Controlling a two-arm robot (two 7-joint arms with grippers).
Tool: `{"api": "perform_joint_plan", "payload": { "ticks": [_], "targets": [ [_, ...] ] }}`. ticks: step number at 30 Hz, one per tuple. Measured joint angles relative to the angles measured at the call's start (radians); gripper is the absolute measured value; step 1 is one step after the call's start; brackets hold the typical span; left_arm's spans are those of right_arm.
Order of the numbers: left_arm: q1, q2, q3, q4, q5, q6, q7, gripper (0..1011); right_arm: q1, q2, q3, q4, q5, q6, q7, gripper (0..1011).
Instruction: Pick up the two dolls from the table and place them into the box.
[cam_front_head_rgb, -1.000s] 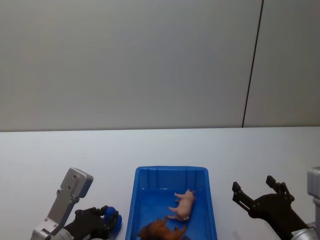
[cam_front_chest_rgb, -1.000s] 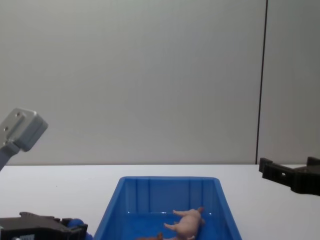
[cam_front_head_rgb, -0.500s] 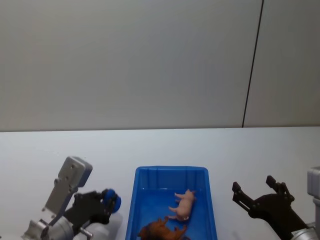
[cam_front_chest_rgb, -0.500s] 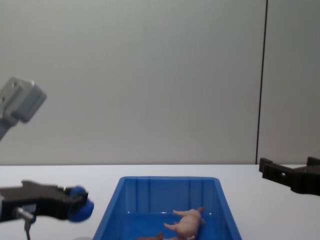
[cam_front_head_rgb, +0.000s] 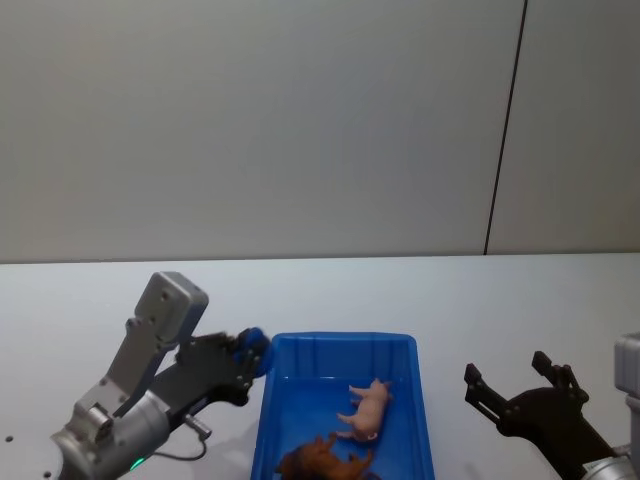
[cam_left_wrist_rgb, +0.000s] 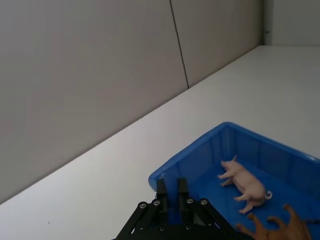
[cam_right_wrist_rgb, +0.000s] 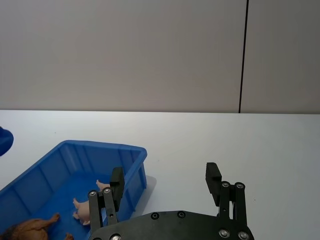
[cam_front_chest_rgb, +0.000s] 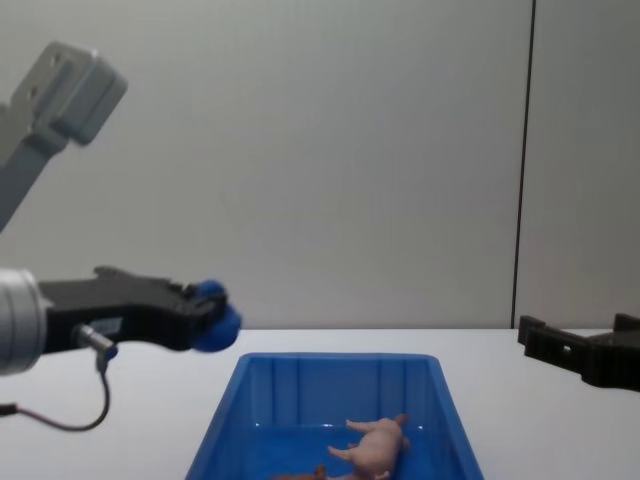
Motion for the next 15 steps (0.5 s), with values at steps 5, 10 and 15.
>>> {"api": "perform_joint_plan", "payload": {
  "ticks": [5, 10, 15],
  "targets": [
    [-0.016, -0.013, 0.006, -0.008, 0.002, -0.018, -0.044, 217, 0.0, 0.0, 0.0, 0.0, 0.0, 0.0, 0.0, 1001],
    [-0.033, -0.031, 0.016, -0.007, -0.003, -0.038, -0.102, 391, 0.0, 0.0, 0.0, 0.0, 0.0, 0.0, 0.0, 1001],
    [-0.052, -0.052, 0.027, 0.004, -0.019, -0.056, -0.166, 580, 0.0, 0.0, 0.0, 0.0, 0.0, 0.0, 0.0, 1001]
  ]
}}
